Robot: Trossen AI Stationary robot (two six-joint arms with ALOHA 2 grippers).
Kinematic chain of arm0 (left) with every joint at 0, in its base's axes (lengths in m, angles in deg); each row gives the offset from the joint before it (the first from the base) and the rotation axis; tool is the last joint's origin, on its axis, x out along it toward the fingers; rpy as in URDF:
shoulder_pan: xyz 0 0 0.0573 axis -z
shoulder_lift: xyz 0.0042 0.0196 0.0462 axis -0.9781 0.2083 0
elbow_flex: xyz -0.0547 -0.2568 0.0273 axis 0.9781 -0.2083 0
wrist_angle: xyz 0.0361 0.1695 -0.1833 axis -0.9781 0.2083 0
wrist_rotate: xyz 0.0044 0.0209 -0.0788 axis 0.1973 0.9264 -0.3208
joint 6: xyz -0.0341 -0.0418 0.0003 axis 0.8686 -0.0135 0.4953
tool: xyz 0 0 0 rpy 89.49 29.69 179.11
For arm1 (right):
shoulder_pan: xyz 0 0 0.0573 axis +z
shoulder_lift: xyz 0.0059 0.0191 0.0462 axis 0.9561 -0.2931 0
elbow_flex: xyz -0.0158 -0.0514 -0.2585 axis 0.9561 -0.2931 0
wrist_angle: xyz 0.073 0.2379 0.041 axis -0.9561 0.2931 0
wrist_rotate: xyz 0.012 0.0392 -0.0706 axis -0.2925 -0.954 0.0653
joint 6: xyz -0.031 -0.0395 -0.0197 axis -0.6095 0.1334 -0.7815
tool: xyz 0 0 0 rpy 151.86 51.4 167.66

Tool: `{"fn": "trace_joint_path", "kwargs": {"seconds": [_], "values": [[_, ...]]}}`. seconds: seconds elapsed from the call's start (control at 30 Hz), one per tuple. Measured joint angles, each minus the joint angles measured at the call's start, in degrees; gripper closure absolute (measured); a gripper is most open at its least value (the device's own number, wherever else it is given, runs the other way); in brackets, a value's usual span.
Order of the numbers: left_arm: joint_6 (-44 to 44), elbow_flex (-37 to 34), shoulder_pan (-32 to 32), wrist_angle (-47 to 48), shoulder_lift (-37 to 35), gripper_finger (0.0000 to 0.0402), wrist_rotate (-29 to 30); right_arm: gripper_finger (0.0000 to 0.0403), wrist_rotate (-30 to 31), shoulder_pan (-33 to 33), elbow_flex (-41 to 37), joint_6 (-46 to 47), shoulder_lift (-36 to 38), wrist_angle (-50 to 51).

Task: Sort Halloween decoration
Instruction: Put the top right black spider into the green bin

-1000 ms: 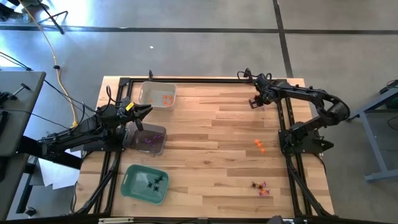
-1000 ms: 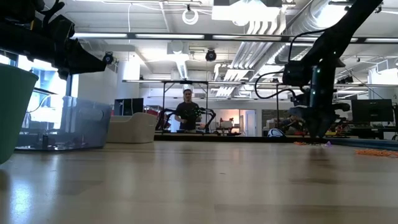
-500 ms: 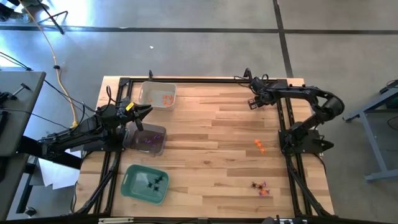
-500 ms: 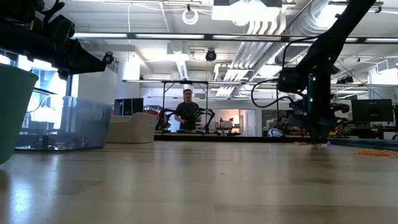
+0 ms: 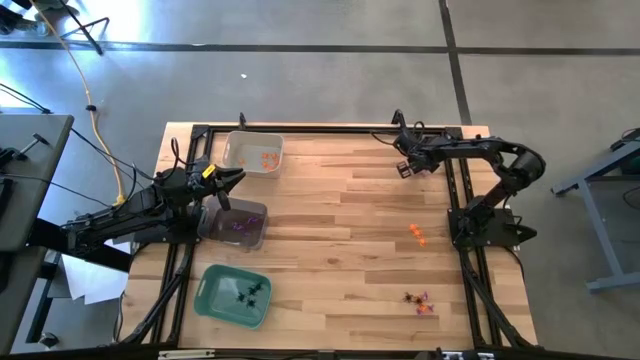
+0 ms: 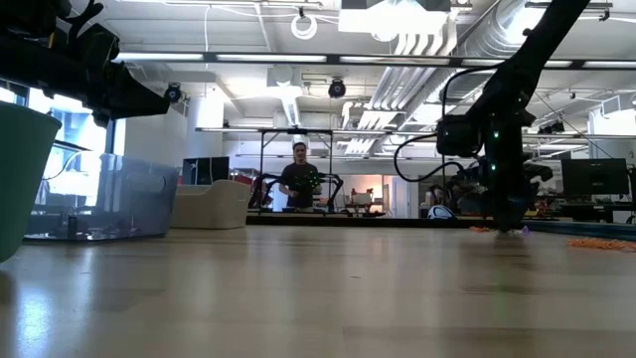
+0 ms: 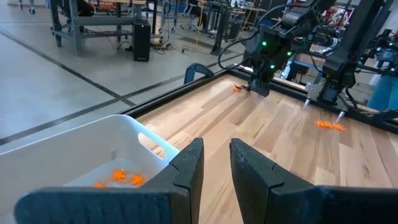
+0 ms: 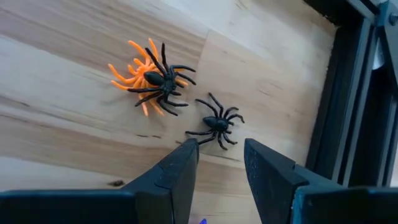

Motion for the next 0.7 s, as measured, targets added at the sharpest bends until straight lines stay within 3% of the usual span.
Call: {"fn": "trace_joint_path", "kwargs": {"seconds": [0.7], "values": [[-0.52,0.0,0.0,0.0,0.0,0.0337,0.0,0.027,-13.03,-2.42,3.67,-0.45,-0.2,-0.59]]}}
